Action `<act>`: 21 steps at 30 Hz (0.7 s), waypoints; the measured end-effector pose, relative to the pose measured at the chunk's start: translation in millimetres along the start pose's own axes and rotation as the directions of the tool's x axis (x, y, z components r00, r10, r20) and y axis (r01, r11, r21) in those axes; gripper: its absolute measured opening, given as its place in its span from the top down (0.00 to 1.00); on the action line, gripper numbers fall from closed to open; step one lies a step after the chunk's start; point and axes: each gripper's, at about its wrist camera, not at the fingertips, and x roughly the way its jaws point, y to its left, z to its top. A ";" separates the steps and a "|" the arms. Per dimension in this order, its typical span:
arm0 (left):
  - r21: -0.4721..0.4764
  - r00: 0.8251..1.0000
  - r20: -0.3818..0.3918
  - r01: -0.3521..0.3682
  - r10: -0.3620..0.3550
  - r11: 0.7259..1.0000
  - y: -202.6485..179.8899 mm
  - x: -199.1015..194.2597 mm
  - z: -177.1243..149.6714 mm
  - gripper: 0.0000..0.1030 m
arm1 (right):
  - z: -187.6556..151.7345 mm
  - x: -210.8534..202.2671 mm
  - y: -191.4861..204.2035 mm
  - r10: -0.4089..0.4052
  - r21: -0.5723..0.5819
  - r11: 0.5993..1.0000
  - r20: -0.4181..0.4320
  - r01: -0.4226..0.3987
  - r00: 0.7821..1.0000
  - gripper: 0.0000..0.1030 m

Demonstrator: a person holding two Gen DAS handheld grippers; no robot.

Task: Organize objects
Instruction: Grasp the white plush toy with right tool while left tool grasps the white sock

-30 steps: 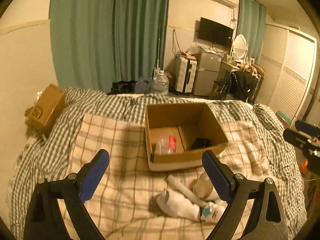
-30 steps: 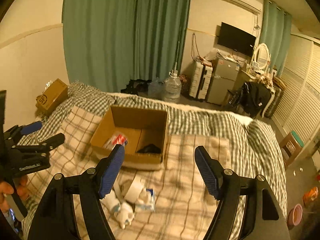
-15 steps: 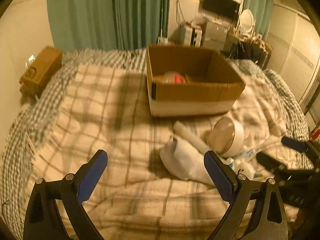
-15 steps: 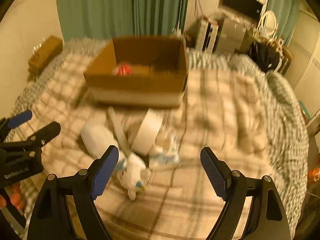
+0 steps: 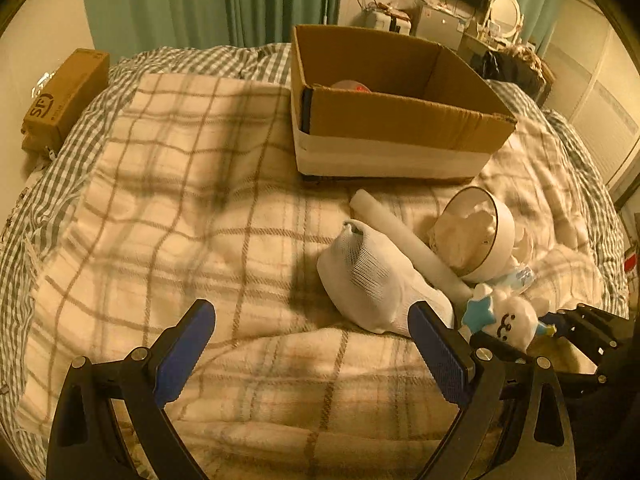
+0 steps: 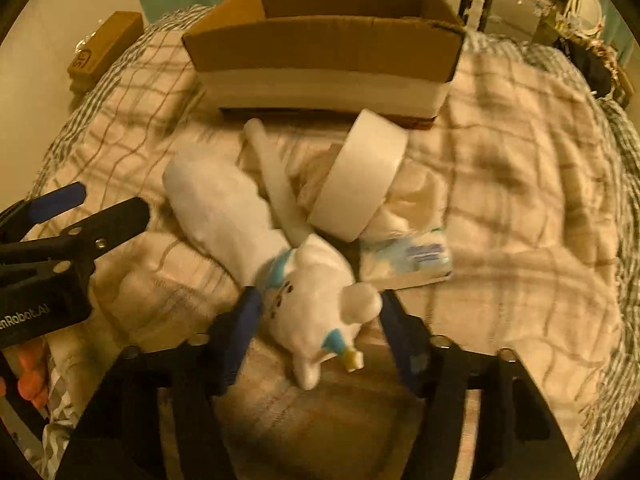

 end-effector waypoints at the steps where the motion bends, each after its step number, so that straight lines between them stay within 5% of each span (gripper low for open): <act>1: 0.007 1.000 -0.010 -0.002 0.002 1.000 -1.5 1.4 0.1 0.03 | -0.3 -1.4 -0.3 0.008 -0.001 1.000 0.004 -0.008 1.000 0.53; 2: 0.013 1.000 -0.017 -0.006 0.006 1.000 -2.8 2.1 0.7 0.03 | 0.2 -3.9 -0.1 0.002 0.000 1.000 0.010 -0.002 1.000 0.59; 10: 0.022 1.000 -0.010 -0.013 0.014 1.000 -13.1 12.2 22.5 0.03 | 11.8 -58.4 -19.3 -0.089 0.035 0.996 0.207 0.083 0.974 0.59; 17: -0.002 0.994 -0.099 0.041 -0.041 0.999 -18.3 53.6 28.6 0.05 | 10.8 -48.9 -42.0 -0.086 0.103 0.993 0.211 0.065 0.974 0.59; 21: 0.006 0.982 -0.146 0.126 -0.123 0.992 -24.1 67.5 26.5 0.29 | 10.7 -42.2 -43.0 -0.075 0.103 0.993 0.202 0.055 0.976 0.59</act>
